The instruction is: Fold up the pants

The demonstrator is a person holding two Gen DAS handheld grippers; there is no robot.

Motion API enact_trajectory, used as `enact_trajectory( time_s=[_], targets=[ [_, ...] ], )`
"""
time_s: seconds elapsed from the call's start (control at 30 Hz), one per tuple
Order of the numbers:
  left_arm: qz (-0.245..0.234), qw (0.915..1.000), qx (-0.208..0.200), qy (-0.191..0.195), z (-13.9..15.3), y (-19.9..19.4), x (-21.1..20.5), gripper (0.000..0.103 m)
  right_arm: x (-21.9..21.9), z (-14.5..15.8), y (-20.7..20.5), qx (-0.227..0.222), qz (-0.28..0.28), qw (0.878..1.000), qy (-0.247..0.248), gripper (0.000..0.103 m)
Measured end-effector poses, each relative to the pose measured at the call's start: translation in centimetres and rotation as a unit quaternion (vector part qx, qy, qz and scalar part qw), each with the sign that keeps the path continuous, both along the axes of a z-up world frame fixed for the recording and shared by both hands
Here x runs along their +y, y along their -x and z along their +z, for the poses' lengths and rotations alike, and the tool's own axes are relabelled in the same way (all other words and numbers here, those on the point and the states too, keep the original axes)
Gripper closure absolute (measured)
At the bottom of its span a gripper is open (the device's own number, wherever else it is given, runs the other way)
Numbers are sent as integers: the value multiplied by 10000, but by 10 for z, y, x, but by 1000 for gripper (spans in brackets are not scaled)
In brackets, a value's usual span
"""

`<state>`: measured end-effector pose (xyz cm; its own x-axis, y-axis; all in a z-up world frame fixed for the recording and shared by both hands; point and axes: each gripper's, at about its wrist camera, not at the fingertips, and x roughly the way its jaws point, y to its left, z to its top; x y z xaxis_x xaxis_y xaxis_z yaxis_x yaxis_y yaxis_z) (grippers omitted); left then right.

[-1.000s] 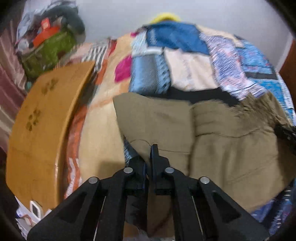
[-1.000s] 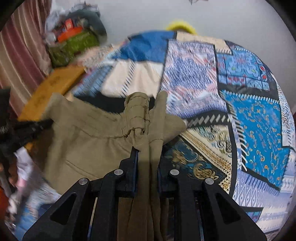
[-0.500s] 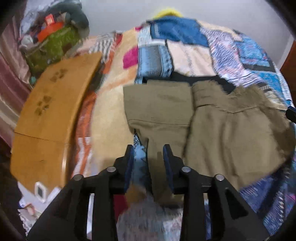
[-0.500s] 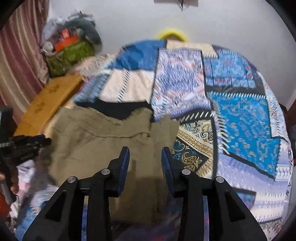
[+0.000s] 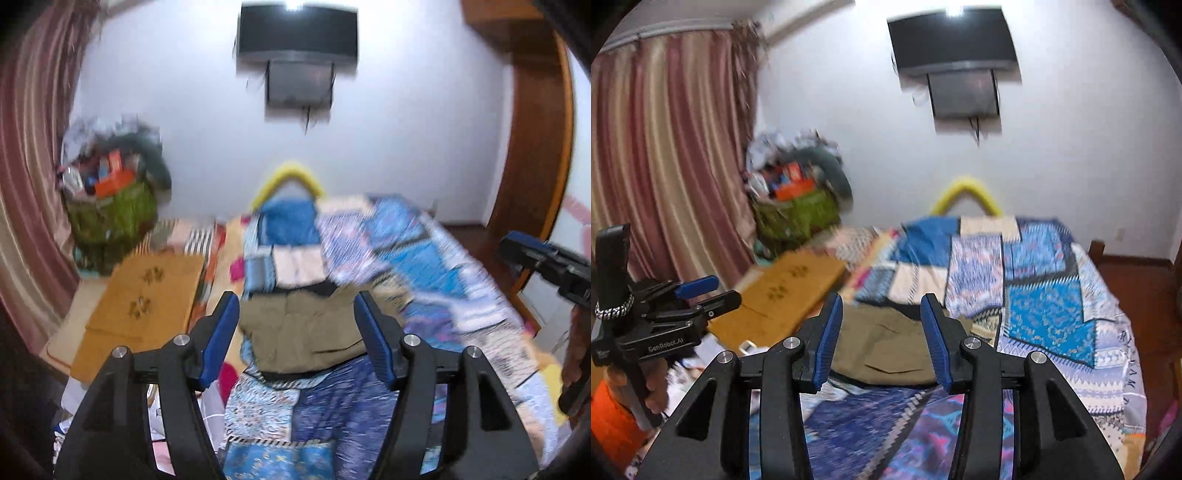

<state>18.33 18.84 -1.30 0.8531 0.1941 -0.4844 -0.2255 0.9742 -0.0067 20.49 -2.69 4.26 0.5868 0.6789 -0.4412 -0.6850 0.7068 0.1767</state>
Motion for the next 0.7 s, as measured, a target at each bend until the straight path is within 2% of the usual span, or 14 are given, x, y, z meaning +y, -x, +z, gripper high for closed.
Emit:
enact_trajectory(
  time_s=[0.13, 0.23, 0.27, 0.37, 0.4, 0.43, 0.5, 0.53, 0.7],
  targets=[
    [-120, 9987, -491, -81, 37, 54, -35, 36, -27, 31, 59, -407, 22, 9980, -483, 63],
    [-133, 9950, -937, -328, 56, 95, -62, 36, -42, 46, 97, -694, -38, 9952, -691, 61],
    [-101, 9938, -1042, -385, 59, 104, -68, 34, -44, 48, 103, -745, -52, 9946, -725, 54],
    [90, 9880, -1452, -512, 68, 134, -82, 18, -55, 54, 127, -1046, -301, 9904, -849, 22],
    [128, 9857, -1591, -534, 69, 144, -86, 9, -58, 55, 134, -1176, -410, 9883, -880, 15],
    [133, 9847, -1652, -536, 70, 150, -88, 2, -60, 56, 141, -1285, -494, 9865, -891, 13],
    [124, 9828, -1762, -542, 70, 161, -93, 0, -63, 56, 147, -1393, -560, 9846, -898, 3],
    [112, 9823, -1783, -559, 70, 165, -95, 0, -64, 57, 151, -1454, -580, 9835, -902, 1],
    [59, 9821, -1799, -563, 63, 172, -101, 0, -64, 54, 155, -1703, -766, 9787, -849, 0]
  ],
)
